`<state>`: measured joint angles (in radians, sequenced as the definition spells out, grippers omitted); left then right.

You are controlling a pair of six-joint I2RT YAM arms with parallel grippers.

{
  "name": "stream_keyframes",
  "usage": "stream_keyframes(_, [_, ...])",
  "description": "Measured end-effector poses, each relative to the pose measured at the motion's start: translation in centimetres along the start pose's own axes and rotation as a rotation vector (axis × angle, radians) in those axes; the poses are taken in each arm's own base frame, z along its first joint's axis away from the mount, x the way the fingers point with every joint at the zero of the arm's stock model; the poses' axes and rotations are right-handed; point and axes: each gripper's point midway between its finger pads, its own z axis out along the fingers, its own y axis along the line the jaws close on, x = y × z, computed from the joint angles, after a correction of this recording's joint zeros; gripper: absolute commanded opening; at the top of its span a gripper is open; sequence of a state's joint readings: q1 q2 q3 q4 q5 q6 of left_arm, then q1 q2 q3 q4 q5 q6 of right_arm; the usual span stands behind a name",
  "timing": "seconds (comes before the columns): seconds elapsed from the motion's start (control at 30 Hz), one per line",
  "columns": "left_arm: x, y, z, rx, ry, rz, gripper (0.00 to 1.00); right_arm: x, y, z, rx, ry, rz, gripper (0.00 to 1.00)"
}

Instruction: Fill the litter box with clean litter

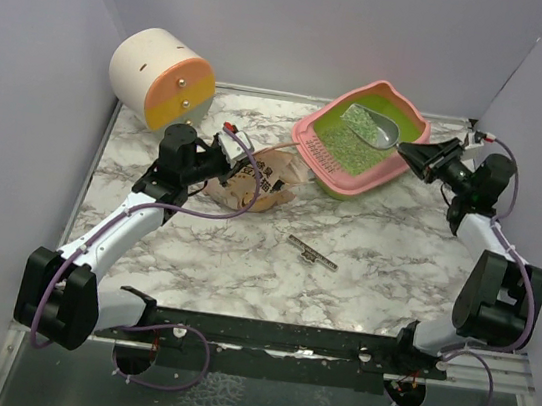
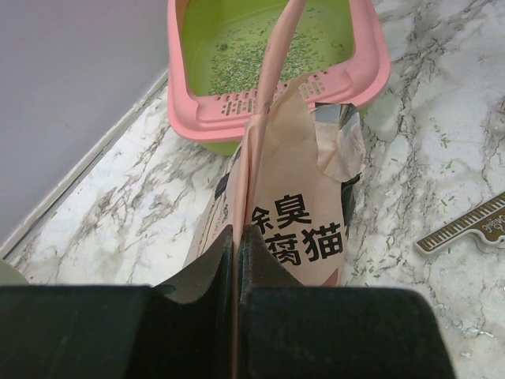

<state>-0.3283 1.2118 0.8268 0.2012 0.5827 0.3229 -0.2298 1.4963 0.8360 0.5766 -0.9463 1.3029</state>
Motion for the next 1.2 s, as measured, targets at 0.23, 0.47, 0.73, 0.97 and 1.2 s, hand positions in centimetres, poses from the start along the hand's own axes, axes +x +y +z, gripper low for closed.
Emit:
stream_keyframes(0.23, [0.0,0.0,0.0,0.000,0.000,-0.003,0.00,-5.2,1.2,1.5,0.074,-0.108,-0.186,0.01])
stream_keyframes(0.47, [0.0,0.0,0.0,0.001,0.000,-0.007,0.00,-7.8,0.9,0.6,0.226,-0.215,-0.350,0.01])
stream_keyframes(0.73, [0.0,-0.1,0.0,0.004,0.000,-0.020,0.00,-9.9,2.8,-0.2,0.361,-0.302,-0.544,0.01])
stream_keyframes(0.97, [0.1,-0.2,0.1,0.006,0.000,-0.025,0.00,-9.0,6.2,1.5,0.407,-0.315,-0.728,0.01])
stream_keyframes(1.2, [0.1,-0.3,0.1,0.010,-0.001,-0.027,0.00,-9.9,10.5,2.6,0.428,-0.353,-0.901,0.01])
